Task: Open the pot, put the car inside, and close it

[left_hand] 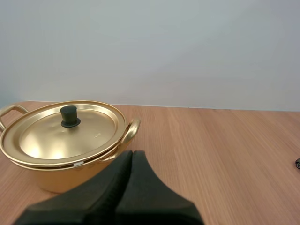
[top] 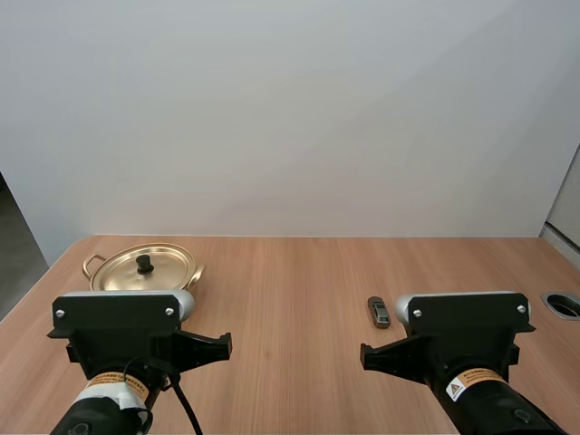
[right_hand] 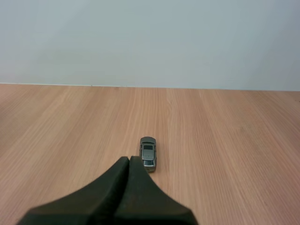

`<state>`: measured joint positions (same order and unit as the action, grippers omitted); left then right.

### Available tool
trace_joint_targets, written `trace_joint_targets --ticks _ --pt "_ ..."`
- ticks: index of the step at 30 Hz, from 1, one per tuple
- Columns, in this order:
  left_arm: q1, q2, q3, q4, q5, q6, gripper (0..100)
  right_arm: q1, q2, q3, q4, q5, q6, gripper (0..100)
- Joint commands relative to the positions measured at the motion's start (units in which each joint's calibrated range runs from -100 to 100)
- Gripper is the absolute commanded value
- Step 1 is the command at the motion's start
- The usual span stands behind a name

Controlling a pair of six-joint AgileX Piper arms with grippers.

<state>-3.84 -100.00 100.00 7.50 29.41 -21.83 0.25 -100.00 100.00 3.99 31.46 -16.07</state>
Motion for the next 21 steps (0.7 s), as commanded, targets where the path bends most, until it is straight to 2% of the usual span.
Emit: trace_joint_targets --ticks 1,16,17,19,21 --pt "-0.05 0.0 0.0 0.1 0.1 0.0 0 0.0 0.0 0.0 0.0 0.0 0.0 0" --pt "-0.05 0.0 0.0 -0.1 -0.1 -0.1 0 0.0 0.0 0.0 1.8 -0.9 0.0 0" --pt "-0.05 0.0 0.0 -0.4 -1.0 -0.1 0 0.0 0.0 0.0 0.3 -3.5 -0.1 0" --pt "-0.05 0.0 0.0 1.0 -4.4 0.5 0 0.0 0.0 0.0 -6.4 -11.6 -0.1 0" --pt "-0.05 0.0 -1.6 7.6 -8.8 4.8 0 0.0 0.0 0.0 -19.2 -20.8 -0.1 0"
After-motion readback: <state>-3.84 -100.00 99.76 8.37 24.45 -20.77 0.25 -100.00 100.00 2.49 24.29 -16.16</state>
